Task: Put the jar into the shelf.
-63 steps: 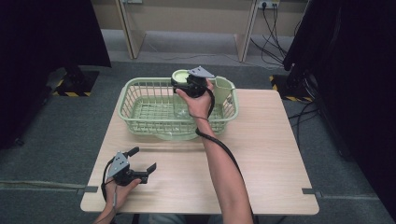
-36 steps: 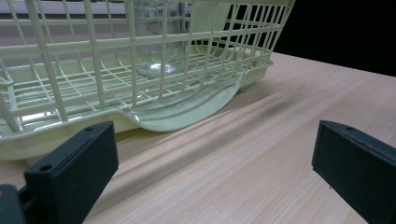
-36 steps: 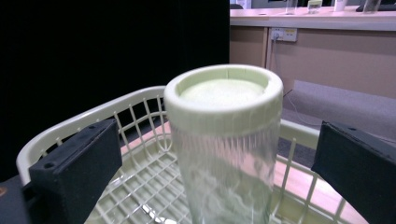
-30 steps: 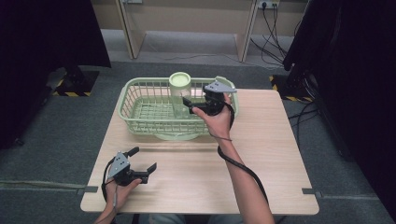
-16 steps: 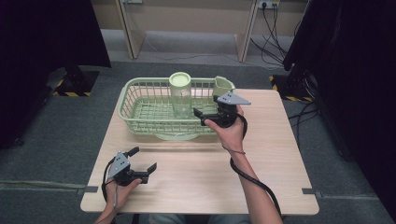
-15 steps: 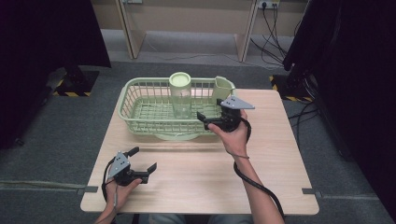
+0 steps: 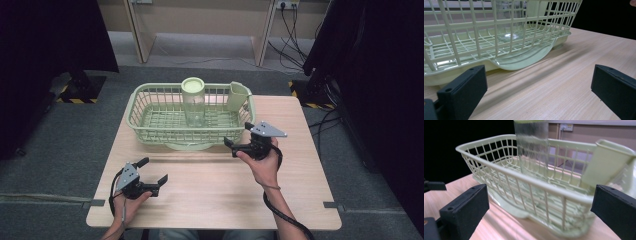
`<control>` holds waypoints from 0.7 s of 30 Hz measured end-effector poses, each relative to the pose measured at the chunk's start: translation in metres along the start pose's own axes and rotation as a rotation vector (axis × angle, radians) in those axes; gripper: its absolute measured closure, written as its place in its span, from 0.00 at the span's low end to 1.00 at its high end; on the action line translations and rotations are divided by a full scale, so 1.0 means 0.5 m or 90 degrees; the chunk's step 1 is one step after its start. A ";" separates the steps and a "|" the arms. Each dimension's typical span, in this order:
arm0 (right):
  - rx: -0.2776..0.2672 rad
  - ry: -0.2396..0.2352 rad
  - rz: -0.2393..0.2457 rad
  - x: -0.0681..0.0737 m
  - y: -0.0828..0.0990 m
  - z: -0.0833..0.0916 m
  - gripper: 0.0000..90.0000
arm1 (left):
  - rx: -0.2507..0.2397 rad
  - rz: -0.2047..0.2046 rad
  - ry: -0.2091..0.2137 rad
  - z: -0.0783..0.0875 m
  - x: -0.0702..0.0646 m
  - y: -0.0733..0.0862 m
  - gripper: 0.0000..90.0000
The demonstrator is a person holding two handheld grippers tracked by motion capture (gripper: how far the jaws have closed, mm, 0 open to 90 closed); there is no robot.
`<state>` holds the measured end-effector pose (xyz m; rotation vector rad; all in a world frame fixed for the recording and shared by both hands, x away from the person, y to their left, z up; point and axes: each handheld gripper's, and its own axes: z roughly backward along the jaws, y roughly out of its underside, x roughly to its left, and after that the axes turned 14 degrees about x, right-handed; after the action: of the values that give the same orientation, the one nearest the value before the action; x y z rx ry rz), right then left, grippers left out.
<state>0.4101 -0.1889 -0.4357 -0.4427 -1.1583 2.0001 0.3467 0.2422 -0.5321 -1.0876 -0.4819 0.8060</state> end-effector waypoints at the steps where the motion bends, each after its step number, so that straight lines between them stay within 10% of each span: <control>1: 0.000 0.000 0.000 0.000 0.000 0.000 0.01 | 0.000 -0.001 0.000 0.000 0.000 0.000 0.00; 21: 0.022 0.041 -0.068 -0.028 0.146 0.075 0.01 | 0.001 0.000 0.000 -0.001 -0.001 0.000 0.00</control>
<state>0.3632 -0.2424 -0.4789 -0.4162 -1.0832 1.8971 0.3467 0.2414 -0.5321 -1.0860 -0.4822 0.8062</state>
